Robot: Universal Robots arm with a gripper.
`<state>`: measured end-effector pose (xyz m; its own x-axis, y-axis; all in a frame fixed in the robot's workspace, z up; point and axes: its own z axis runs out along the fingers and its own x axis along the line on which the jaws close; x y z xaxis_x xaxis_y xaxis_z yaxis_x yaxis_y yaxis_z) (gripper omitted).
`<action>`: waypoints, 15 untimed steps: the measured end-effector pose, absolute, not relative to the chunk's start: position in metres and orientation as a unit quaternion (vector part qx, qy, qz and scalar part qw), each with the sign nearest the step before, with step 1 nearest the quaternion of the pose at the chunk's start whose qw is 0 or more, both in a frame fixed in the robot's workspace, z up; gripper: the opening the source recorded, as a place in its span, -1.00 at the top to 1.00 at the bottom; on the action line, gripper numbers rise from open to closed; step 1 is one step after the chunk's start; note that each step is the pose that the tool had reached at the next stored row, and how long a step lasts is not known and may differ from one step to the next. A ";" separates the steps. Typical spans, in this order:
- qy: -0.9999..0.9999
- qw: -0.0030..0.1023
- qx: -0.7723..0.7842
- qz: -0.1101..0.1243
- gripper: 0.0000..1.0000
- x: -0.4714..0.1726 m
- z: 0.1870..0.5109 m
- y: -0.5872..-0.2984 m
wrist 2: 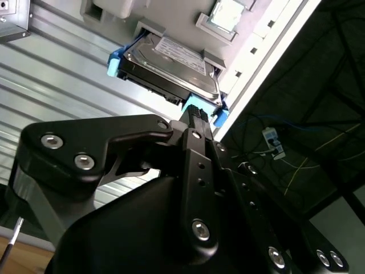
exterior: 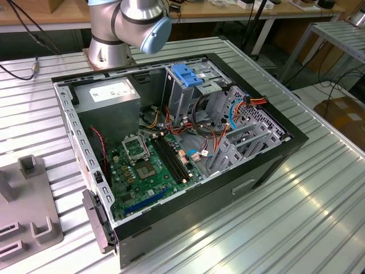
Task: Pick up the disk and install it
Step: 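Reach for the disk, then pick up the disk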
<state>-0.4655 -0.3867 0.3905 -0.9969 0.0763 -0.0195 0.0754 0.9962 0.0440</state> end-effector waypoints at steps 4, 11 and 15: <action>0.999 0.011 0.038 0.022 0.80 -0.477 0.390 -0.387; 0.999 0.010 0.038 0.022 0.80 -0.479 0.390 -0.387; 0.999 0.011 0.038 0.022 0.80 -0.479 0.390 -0.387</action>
